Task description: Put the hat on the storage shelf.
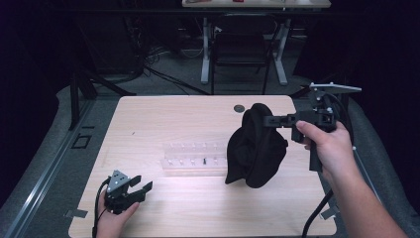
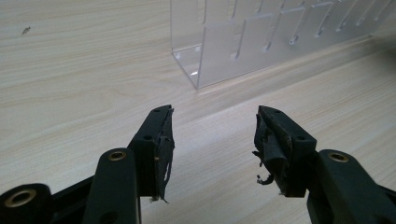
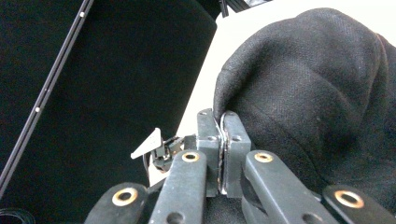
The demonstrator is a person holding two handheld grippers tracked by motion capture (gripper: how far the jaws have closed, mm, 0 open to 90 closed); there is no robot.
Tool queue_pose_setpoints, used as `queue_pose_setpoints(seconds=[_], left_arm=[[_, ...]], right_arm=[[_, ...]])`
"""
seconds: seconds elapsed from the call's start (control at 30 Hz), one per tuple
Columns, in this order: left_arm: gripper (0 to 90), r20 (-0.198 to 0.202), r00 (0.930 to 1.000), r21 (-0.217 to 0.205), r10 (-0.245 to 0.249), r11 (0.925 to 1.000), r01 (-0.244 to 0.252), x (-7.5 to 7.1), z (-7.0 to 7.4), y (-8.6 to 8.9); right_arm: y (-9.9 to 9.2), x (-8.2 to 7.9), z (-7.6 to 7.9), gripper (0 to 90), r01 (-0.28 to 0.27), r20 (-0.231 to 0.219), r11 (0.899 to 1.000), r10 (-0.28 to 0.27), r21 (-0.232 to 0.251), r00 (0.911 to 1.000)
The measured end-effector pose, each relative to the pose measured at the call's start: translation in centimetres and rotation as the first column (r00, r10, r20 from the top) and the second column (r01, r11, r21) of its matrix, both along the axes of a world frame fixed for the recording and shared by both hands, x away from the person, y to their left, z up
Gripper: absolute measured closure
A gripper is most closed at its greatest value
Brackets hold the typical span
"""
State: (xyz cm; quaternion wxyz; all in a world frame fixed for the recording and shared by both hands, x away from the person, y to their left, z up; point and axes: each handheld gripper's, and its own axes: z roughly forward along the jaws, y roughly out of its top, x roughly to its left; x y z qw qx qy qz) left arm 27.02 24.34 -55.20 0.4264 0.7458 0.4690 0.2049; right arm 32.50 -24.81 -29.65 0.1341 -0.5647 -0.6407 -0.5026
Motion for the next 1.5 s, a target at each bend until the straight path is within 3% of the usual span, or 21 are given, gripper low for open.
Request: queue_pose_setpoints(seconds=[0.4,0.87,1.5], left_arm=[[46.9,0.000,1.0000,-0.004,0.000,1.0000,0.000,0.0,0.0,0.2],[46.9,0.001,1.0000,-0.009,0.003,1.0000,-0.003,0.1,0.1,0.4],[47.0,-0.007,0.9999,-0.012,-0.012,0.9999,0.011,0.3,0.1,0.4]], right_arm=[[2.8,2.3,0.0,88.4,-0.020,-0.011,0.999,0.020,0.045,0.9997],[5.6,4.3,-0.1,88.3,-0.043,0.006,0.998,0.043,0.040,0.9991],[6.7,7.5,-1.0,88.3,-0.030,0.011,1.000,0.030,-0.002,0.9995]])
